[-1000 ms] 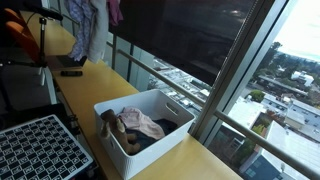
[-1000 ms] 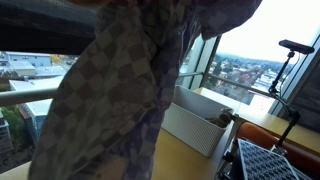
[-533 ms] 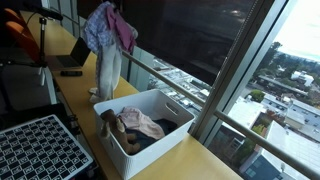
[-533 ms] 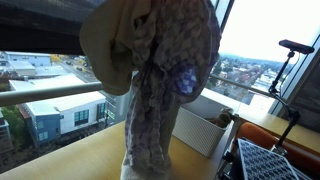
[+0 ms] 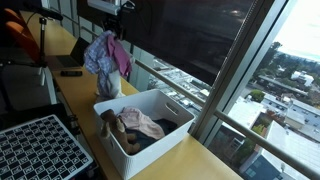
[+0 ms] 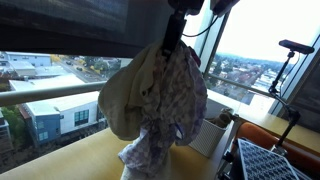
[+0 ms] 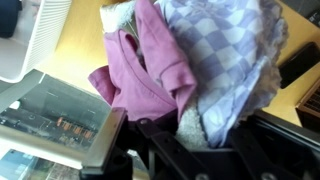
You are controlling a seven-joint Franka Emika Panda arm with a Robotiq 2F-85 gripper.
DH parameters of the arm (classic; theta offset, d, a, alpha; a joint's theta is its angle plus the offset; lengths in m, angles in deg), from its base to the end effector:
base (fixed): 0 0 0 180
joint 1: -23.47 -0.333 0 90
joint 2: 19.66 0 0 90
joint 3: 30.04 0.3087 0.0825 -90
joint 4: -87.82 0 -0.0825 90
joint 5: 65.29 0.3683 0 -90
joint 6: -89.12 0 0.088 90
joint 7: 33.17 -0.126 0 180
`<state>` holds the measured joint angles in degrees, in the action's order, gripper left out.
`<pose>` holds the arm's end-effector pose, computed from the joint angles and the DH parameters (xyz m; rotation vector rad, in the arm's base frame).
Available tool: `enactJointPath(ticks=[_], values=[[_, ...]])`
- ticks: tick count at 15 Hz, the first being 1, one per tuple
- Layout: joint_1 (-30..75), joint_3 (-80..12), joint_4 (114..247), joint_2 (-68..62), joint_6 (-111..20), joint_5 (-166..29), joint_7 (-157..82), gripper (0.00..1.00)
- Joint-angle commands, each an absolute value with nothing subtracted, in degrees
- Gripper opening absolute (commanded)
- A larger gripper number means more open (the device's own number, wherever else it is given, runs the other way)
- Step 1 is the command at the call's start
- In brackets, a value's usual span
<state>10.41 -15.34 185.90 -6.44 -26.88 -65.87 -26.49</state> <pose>0.5549 0.2794 0.4437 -2.9396 -0.9029 -0.1219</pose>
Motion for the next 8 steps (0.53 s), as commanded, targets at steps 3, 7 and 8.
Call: enactJointPath(ticks=[3,7,8], values=[[10.1,-15.6,188.5,-7.1,-28.5,-64.8,-25.9,0.4],[10.2,-15.7,189.8,-7.6,-28.3,-65.4,-25.4,0.62],[10.4,-15.9,190.1,-8.0,-28.2,-65.3,-25.3,0.69]])
